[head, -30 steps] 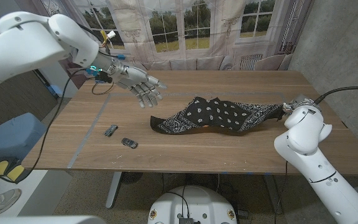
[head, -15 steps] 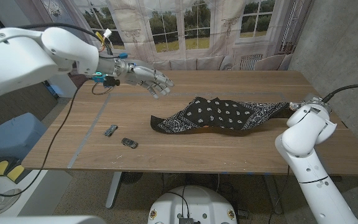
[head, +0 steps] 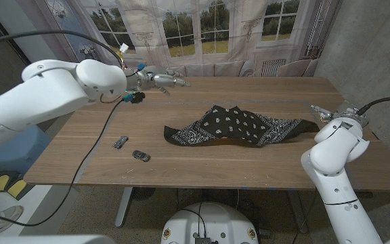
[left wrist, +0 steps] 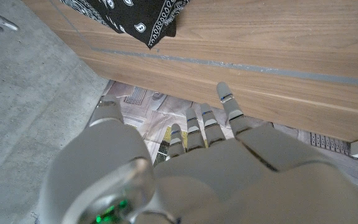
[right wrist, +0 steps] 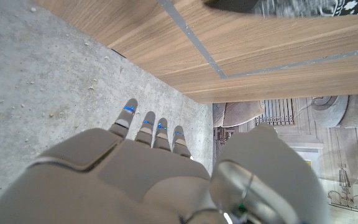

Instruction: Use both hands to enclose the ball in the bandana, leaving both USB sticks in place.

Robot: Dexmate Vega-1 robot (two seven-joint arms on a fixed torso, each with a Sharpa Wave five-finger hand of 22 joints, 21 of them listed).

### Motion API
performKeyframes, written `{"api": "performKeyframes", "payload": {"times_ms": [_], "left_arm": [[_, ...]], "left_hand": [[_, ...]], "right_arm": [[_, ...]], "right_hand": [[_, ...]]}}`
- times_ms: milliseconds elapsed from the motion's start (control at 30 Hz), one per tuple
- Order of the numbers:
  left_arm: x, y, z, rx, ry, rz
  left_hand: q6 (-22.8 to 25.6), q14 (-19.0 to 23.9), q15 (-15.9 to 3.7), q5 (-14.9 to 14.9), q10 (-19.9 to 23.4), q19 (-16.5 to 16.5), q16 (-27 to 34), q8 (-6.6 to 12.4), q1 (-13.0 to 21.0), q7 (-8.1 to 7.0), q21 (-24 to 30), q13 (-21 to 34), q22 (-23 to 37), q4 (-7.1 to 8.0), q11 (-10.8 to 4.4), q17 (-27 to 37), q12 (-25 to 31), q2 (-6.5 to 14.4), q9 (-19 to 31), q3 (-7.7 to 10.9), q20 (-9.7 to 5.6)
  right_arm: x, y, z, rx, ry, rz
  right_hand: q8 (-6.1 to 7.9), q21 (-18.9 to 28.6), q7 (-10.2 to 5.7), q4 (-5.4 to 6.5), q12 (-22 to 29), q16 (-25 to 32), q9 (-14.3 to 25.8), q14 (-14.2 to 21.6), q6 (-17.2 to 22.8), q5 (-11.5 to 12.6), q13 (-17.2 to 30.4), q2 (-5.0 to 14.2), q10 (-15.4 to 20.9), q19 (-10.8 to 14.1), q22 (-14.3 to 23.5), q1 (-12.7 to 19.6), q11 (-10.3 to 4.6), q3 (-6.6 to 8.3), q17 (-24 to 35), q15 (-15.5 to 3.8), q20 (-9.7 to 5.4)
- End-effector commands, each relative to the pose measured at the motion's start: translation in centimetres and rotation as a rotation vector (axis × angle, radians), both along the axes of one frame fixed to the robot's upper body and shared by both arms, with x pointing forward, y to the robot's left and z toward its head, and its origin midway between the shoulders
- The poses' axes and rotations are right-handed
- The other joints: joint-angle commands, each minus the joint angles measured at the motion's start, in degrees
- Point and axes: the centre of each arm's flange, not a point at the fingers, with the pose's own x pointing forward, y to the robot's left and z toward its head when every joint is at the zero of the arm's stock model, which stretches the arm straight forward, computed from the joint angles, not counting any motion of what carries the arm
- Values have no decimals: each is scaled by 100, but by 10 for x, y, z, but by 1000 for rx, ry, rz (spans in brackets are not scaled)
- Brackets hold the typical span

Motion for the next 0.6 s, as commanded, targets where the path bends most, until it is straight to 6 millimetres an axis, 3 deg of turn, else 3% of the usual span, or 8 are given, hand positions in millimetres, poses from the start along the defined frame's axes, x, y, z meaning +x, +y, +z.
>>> {"api": "performKeyframes", "payload": {"times_ms": [33,133,200,300,367,400,500,600], "left_arm": [[14,-19,3,-2,-113,146],[20,-27,2,25,-103,141],[25,-33,3,59,-81,133],[31,-41,5,107,-57,125],[35,-46,6,128,-25,113],[37,-48,7,137,-8,106],[43,-55,8,165,33,89],[49,-62,10,194,76,62]], "left_hand": [[36,38,-26,-47,1,-14,53,76,-51,-98,-35,-15,22,-29,-64,-13,46,-9,5,-45,15],[76,100,-53,-72,20,41,89,98,-2,-220,-47,-33,24,-57,-61,-30,78,12,1,-27,11],[13,57,-88,-93,-101,79,78,81,65,-324,-67,-51,23,-109,-65,-48,53,-21,-2,-24,12],[-308,-140,-71,-105,-353,62,31,6,125,-415,-152,-84,14,-194,-83,-68,18,-241,-6,-121,20],[-564,-332,6,-9,-537,-4,25,5,91,-535,-289,-118,4,-241,-92,-69,31,-642,-6,-364,22],[-592,-384,39,40,-590,-18,26,21,67,-594,-329,-128,3,-239,-103,-66,37,-742,-5,-439,22],[-604,-478,133,152,-712,7,33,52,4,-804,-389,-151,3,-211,-80,-62,44,-879,0,-574,22],[-638,-644,219,256,-860,59,10,61,-48,-859,-437,-174,2,-177,-92,-61,34,-946,2,-677,27]], "right_arm": [[-10,-2,-15,-113,-586,-202],[-8,-3,-17,-171,-678,-220],[-5,-4,-16,-185,-688,-203],[0,-8,-14,-185,-699,-165],[1,-10,-15,-185,-697,-156],[2,-11,-15,-191,-696,-147],[2,-14,-15,-208,-713,-133],[3,-15,-15,-217,-724,-120]], "right_hand": [[72,-175,-52,4,33,45,5,-68,-34,38,-151,92,-136,-27,4,-313,109,-165,-115,43,-21],[197,-142,-106,-168,189,217,-9,497,460,-33,-362,361,417,650,1,-157,-89,-104,-344,-138,-19],[235,-152,-186,-251,241,266,-11,722,679,-91,-440,436,660,902,0,-35,-226,-72,-446,-287,-4],[266,-175,-174,-290,265,282,-9,811,826,-121,-474,475,776,980,0,32,-271,-52,-492,-335,8],[268,-187,-182,-307,284,292,-9,854,864,-133,-488,508,849,1008,0,68,-270,-34,-511,-374,10],[269,-192,-178,-313,288,300,-9,880,875,-138,-492,518,870,1016,0,79,-270,-28,-517,-370,10],[279,-208,-188,-330,301,313,-8,931,933,-153,-505,544,927,1033,1,113,-298,-12,-535,-415,16],[279,-225,-196,-351,316,341,-8,1027,972,-174,-520,559,997,1061,1,147,-304,-3,-558,-452,15]]}}
